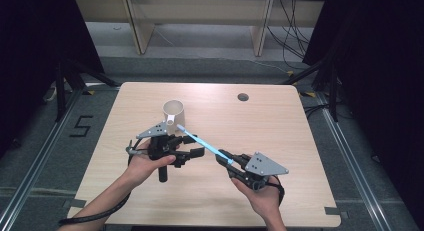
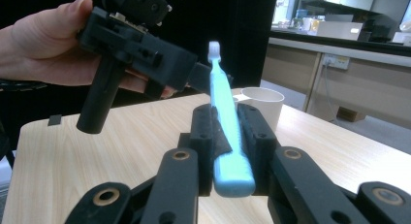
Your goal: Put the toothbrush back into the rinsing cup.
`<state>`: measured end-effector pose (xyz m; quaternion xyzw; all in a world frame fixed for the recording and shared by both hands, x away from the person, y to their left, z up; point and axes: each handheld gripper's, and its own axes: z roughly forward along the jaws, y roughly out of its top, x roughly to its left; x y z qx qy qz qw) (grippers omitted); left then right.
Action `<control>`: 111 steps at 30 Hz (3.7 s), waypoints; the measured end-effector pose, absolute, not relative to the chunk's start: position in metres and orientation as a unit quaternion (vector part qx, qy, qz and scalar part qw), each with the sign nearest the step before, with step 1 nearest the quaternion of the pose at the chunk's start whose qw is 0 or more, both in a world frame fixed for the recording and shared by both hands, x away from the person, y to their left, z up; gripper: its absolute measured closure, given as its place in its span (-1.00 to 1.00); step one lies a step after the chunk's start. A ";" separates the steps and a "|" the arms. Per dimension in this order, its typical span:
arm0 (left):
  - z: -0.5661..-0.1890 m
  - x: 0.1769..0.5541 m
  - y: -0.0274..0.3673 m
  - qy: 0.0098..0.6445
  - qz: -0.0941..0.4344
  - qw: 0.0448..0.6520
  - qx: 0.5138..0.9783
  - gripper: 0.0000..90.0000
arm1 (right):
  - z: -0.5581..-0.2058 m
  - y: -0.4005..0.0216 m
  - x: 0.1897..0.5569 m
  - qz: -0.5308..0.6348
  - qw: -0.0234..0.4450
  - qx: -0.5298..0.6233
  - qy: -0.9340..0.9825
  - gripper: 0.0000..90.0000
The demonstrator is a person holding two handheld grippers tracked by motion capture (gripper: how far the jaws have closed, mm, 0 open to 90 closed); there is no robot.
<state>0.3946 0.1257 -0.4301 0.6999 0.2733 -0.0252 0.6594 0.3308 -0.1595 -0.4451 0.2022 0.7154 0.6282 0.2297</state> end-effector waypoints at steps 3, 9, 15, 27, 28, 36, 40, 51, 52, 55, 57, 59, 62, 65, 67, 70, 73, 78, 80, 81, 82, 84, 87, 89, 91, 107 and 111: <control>-0.430 0.396 0.125 0.279 -0.027 0.662 0.695 -0.33 | -0.446 -0.159 0.331 0.627 0.232 0.200 0.716 0.75; -0.427 0.396 0.124 0.283 -0.028 0.670 0.686 -0.27 | -0.448 -0.158 0.332 0.624 0.237 0.198 0.718 0.75; -0.425 0.397 0.124 0.288 -0.034 0.679 0.675 -0.13 | -0.453 -0.152 0.330 0.619 0.221 0.198 0.727 0.75; -0.423 0.398 0.122 0.282 -0.043 0.699 0.656 0.59 | -0.464 -0.143 0.331 0.595 0.223 0.208 0.744 0.75; -0.423 0.398 0.122 0.282 -0.043 0.699 0.656 0.61 | -0.464 -0.143 0.331 0.595 0.223 0.208 0.744 0.75; -0.415 0.391 0.112 0.249 -0.061 0.705 0.662 0.81 | -0.475 -0.136 0.334 0.577 0.221 0.218 0.756 0.65; -0.411 0.390 0.112 0.240 -0.038 0.702 0.669 0.87 | -0.475 -0.137 0.335 0.584 0.209 0.239 0.747 0.43; -0.408 0.390 0.114 0.238 0.036 0.658 0.714 0.88 | -0.463 -0.155 0.333 0.569 0.225 0.266 0.745 0.27; -0.408 0.390 0.114 0.238 0.036 0.658 0.714 0.88 | -0.463 -0.155 0.333 0.569 0.225 0.266 0.745 0.27; -0.411 0.389 0.111 0.233 0.057 0.641 0.729 0.88 | -0.451 -0.157 0.331 0.580 0.242 0.264 0.732 0.29; -0.413 0.388 0.110 0.230 0.069 0.632 0.737 0.88 | -0.445 -0.157 0.329 0.586 0.240 0.265 0.727 0.32; -0.415 0.388 0.108 0.229 0.077 0.625 0.742 0.88 | -0.438 -0.156 0.327 0.590 0.241 0.265 0.723 0.34; -0.417 0.387 0.106 0.228 0.082 0.620 0.746 0.88 | -0.430 -0.152 0.323 0.602 0.233 0.267 0.716 0.39; -0.417 0.386 0.103 0.226 0.092 0.612 0.752 0.88 | -0.423 -0.147 0.321 0.612 0.232 0.266 0.708 0.41; -0.418 0.385 0.101 0.221 0.095 0.610 0.755 0.88 | -0.416 -0.142 0.322 0.621 0.232 0.260 0.702 0.42; -0.419 0.384 0.098 0.220 0.099 0.605 0.759 0.88 | -0.407 -0.137 0.324 0.621 0.241 0.243 0.705 0.42; -0.420 0.383 0.096 0.218 0.104 0.601 0.762 0.88 | -0.399 -0.126 0.325 0.628 0.231 0.245 0.701 0.40; -0.421 0.382 0.092 0.214 0.106 0.605 0.759 0.88 | -0.395 -0.117 0.330 0.617 0.235 0.256 0.706 0.38; -0.420 0.382 0.092 0.215 0.111 0.599 0.764 0.88 | -0.395 -0.115 0.330 0.618 0.233 0.260 0.704 0.38; -0.421 0.382 0.091 0.211 0.115 0.600 0.763 0.88 | -0.395 -0.112 0.331 0.616 0.240 0.258 0.705 0.36; -0.421 0.382 0.091 0.211 0.115 0.600 0.763 0.88 | -0.395 -0.111 0.330 0.613 0.228 0.263 0.709 0.36; -0.421 0.381 0.090 0.216 0.119 0.593 0.766 0.88 | -0.396 -0.107 0.330 0.616 0.219 0.265 0.709 0.33; -0.422 0.381 0.090 0.216 0.123 0.590 0.768 0.88 | -0.398 -0.105 0.331 0.609 0.232 0.263 0.712 0.30; -0.423 0.380 0.089 0.215 0.123 0.589 0.769 0.88 | -0.399 -0.100 0.332 0.614 0.226 0.259 0.710 0.31; -0.423 0.380 0.088 0.213 0.127 0.587 0.771 0.88 | -0.398 -0.101 0.333 0.609 0.231 0.263 0.711 0.35; -0.425 0.379 0.082 0.206 0.147 0.581 0.773 0.88 | -0.400 -0.101 0.338 0.596 0.253 0.261 0.716 0.77; -0.426 0.378 0.083 0.196 0.159 0.592 0.765 0.70 | -0.395 -0.108 0.339 0.594 0.262 0.272 0.711 0.77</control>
